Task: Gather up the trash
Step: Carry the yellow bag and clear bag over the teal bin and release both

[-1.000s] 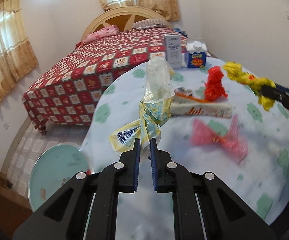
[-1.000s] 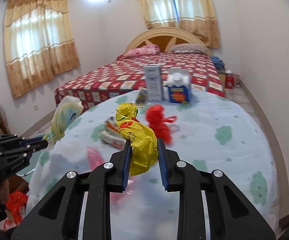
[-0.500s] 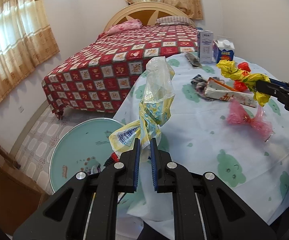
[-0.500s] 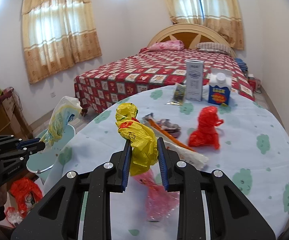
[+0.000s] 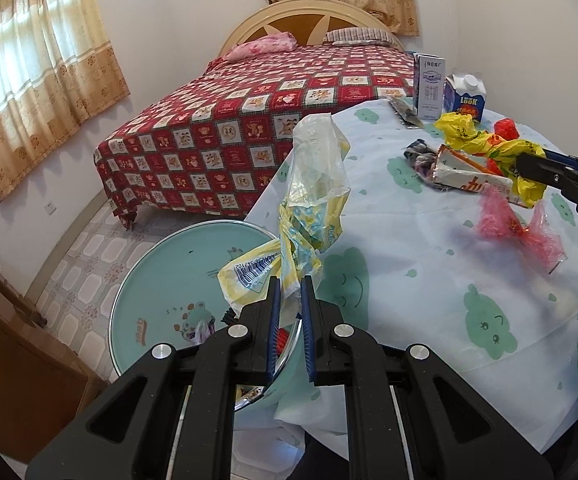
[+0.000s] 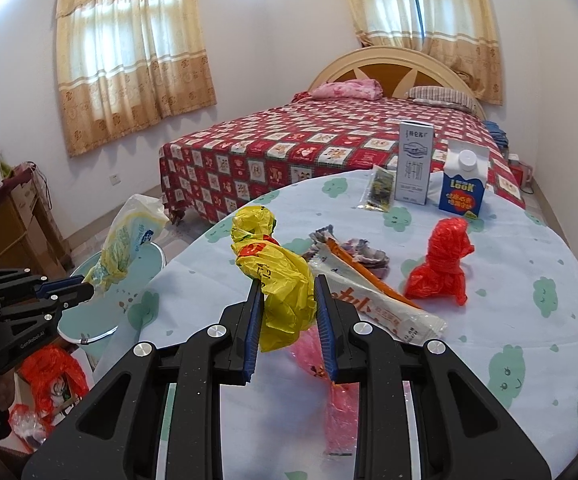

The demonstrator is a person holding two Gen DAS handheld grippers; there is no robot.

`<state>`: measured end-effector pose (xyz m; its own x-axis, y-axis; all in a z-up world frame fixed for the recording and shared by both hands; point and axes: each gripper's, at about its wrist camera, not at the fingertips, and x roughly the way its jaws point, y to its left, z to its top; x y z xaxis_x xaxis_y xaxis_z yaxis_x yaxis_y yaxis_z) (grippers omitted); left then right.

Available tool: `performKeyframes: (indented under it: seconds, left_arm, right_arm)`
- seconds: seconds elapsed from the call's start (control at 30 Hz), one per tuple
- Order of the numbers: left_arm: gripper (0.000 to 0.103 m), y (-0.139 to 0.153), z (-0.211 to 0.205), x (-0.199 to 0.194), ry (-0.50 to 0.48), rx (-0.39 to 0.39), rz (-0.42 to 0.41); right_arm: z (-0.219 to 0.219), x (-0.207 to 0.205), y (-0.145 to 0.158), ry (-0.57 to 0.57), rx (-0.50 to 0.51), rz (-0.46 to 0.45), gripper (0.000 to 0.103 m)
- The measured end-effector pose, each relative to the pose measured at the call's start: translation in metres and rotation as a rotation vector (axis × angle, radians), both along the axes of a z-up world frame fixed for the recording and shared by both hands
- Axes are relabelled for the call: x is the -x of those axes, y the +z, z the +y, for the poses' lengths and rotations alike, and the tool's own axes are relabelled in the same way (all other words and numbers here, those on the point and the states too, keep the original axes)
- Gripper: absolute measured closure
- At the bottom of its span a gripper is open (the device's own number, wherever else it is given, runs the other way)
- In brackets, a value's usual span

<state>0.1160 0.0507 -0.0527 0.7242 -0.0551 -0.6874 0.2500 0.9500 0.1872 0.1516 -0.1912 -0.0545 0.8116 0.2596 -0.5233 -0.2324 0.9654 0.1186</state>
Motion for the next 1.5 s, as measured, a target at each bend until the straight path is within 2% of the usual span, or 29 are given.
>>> performKeyframes:
  seconds: [0.37,0.63,1.5]
  left_arm:
    - [0.092,-0.004,0.003,-0.001,0.008,-0.005,0.002]
    - [0.092,-0.012,0.021,-0.002,0.039,-0.012,0.014]
    - [0.092,-0.01,0.082,-0.007,0.152,-0.035,-0.007]
  right_arm:
    - [0.011,-0.007,-0.001,0.022,0.018,0.001,0.077]
    - [0.022,-0.012,-0.003,0.041,0.038,0.005,0.077]
    - [0.087,-0.035,-0.001,0.164,0.108,-0.008,0.077]
